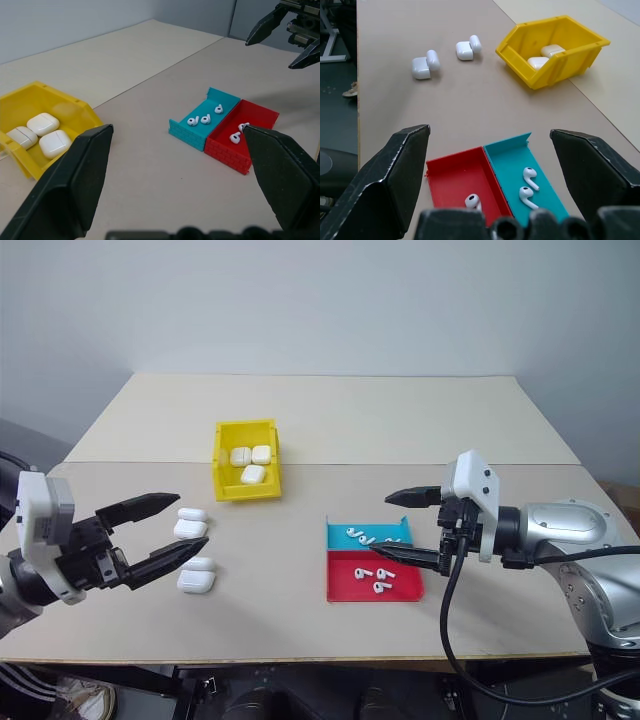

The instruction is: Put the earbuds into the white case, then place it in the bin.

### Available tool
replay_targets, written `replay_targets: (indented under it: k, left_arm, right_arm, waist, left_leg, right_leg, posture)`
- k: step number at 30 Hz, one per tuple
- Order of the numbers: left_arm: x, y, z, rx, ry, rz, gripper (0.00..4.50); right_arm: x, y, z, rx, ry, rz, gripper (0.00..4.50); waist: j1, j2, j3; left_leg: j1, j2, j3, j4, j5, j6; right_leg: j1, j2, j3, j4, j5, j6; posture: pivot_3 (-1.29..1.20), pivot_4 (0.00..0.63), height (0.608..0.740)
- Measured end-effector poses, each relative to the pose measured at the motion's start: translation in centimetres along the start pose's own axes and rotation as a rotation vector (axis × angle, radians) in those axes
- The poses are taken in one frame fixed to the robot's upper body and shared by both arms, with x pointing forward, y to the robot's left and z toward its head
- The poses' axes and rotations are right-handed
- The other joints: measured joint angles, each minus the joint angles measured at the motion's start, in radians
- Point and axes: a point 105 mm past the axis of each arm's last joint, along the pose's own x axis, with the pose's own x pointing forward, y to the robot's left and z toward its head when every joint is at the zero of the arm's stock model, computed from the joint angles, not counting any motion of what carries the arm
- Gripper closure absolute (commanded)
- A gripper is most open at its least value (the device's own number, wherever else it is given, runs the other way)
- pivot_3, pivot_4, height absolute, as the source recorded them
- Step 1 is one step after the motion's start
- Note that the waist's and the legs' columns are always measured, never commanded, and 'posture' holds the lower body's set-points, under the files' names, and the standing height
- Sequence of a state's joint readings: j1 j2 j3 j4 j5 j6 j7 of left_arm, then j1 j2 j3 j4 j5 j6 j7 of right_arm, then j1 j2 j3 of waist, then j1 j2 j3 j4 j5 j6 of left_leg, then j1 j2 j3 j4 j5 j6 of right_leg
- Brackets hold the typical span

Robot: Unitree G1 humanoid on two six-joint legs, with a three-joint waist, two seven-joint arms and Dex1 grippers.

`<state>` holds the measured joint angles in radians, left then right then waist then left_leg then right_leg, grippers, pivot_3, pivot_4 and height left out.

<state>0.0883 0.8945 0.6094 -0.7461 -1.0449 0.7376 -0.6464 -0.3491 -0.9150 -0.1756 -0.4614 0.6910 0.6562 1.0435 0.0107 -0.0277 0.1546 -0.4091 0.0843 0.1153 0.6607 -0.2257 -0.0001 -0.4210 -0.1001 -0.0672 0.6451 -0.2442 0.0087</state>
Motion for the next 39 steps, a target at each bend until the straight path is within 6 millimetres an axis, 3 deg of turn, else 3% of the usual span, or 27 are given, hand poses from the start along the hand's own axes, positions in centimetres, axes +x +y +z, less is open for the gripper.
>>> replay_targets:
  k: [10,21,28,36,39]
  left_arm:
    - [-0.5,-0.5,0.6,-0.031,-0.015,-0.034,0.0]
    - [0.0,0.6,1.3,0.015,0.06,0.107,0.0]
    - [0.3,0.9,-1.3,0.019,0.277,0.132,0.0]
    - [-1.1,5.4,-4.5,-0.167,0.596,0.333,0.0]
    - [-1.8,6.0,-5.8,-0.269,0.702,0.374,0.0]
  right_arm:
    - [0.0,-0.3,0.4,-0.014,-0.008,-0.008,0.04]
    - [0.8,-2.1,0.6,-0.055,0.013,-0.033,0.04]
    - [0.8,-1.8,0.2,-0.065,0.042,-0.051,0.04]
    - [1.2,-1.1,-0.3,-0.051,0.049,-0.077,0.04]
    - [1.3,-0.9,-0.3,-0.05,0.045,-0.078,0.04]
  waist:
    - [0.0,0.0,0.0]
    - [-0.001,0.0,0.0]
    - [0.003,0.0,0.0]
    - [-0.001,0.0,0.0]
    - [0.0,-0.001,0.0]
  left_leg:
    - [0.0,0.0,0.0,0.0,0.0,0.0]
    - [0.0,0.0,0.0,0.0,0.0,0.0]
    - [0.0,0.0,0.001,0.0,0.0,0.0]
    - [0.0,0.0,0.0,-0.001,0.0,0.0]
    - [0.0,0.0,-0.001,-0.001,0.0,0.0]
  right_leg:
    - [0.0,0.0,0.0,0.0,0.0,0.0]
    - [-0.001,0.0,0.001,0.0,0.0,0.0]
    - [-0.001,0.0,0.0,0.0,0.0,0.0]
    - [-0.001,0.0,0.001,0.001,0.0,0.0]
    - [-0.001,0.0,0.002,0.001,0.0,0.0]
  posture:
    - [0.0,0.15,0.74]
    - [0.0,0.15,0.74]
    - [0.0,0.15,0.74]
    - [0.0,0.15,0.74]
    - [0.0,0.15,0.74]
